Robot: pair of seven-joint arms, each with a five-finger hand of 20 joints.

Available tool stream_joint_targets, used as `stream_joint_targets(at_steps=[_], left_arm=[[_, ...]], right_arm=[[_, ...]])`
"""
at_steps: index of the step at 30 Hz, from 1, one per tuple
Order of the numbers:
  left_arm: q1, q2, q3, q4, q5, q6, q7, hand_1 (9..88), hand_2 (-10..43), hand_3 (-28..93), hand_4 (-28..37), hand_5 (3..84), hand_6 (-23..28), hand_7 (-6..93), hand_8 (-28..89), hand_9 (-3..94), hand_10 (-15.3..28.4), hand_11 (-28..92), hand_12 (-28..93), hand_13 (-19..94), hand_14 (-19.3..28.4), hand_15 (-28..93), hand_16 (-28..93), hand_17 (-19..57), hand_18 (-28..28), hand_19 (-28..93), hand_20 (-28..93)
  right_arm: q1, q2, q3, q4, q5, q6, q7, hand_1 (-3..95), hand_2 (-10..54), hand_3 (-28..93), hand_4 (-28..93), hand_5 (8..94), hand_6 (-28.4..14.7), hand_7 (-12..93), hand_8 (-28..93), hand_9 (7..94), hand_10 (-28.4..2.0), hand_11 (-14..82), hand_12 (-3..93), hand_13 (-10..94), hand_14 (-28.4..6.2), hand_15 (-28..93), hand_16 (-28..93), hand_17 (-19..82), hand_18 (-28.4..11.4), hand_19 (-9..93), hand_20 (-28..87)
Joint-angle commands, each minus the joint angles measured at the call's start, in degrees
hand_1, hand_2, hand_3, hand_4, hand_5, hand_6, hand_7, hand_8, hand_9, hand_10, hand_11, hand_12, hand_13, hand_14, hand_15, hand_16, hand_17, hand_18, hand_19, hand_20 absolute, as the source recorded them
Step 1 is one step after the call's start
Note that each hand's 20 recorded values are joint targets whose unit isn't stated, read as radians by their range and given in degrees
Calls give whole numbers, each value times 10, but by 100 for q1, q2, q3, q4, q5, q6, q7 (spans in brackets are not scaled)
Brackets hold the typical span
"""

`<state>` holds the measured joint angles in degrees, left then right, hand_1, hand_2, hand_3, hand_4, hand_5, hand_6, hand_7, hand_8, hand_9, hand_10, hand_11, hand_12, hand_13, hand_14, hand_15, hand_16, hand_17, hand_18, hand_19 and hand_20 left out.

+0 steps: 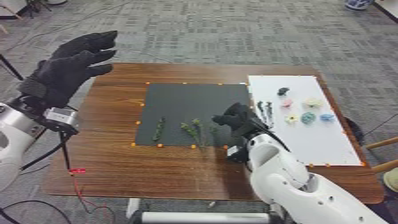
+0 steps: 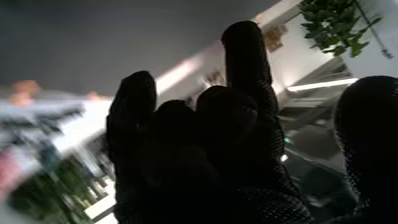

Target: Arrange flowers

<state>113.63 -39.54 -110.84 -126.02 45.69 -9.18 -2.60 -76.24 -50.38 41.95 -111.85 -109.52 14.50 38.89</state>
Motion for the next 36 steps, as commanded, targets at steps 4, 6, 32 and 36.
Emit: stream_joint_targets(at_steps=[4,6,32,36], left_arm=[[37,-28,-32,-50,-33,74,28,254,-93,631,-283,190,14,200,-90,114,78,205,190,32,106,374,-57,-121,194,332,106],[48,-16,-55,-61,-32,66,16,253,-93,631,-283,190,14,200,-90,114,78,204,189,32,106,374,-57,-121,193,331,106],[-103,10,41,-26,-31,81,35,253,-93,629,-283,190,14,198,-89,114,77,202,191,32,105,372,-58,-121,193,330,106],[-147,23,68,-12,-30,73,46,253,-93,630,-283,190,14,199,-89,114,77,203,191,32,106,372,-58,-121,193,330,106]], right_arm=[[-533,437,724,-592,125,-1711,-1024,210,56,850,-156,762,-7,290,-58,778,-125,598,509,744,-123,823,460,316,-209,789,397],[-442,577,589,-601,38,-1672,-1161,228,53,896,-111,759,-5,277,41,758,-127,603,517,731,-127,824,467,307,-210,775,415],[562,225,-486,23,-175,-1668,-1131,223,70,932,-62,694,-7,196,-116,747,-124,527,653,696,-134,825,474,285,-213,754,438],[663,142,-594,82,-327,-1638,-1084,219,69,932,-81,686,-22,188,-113,741,-125,539,639,696,-133,825,471,286,-212,754,437]])
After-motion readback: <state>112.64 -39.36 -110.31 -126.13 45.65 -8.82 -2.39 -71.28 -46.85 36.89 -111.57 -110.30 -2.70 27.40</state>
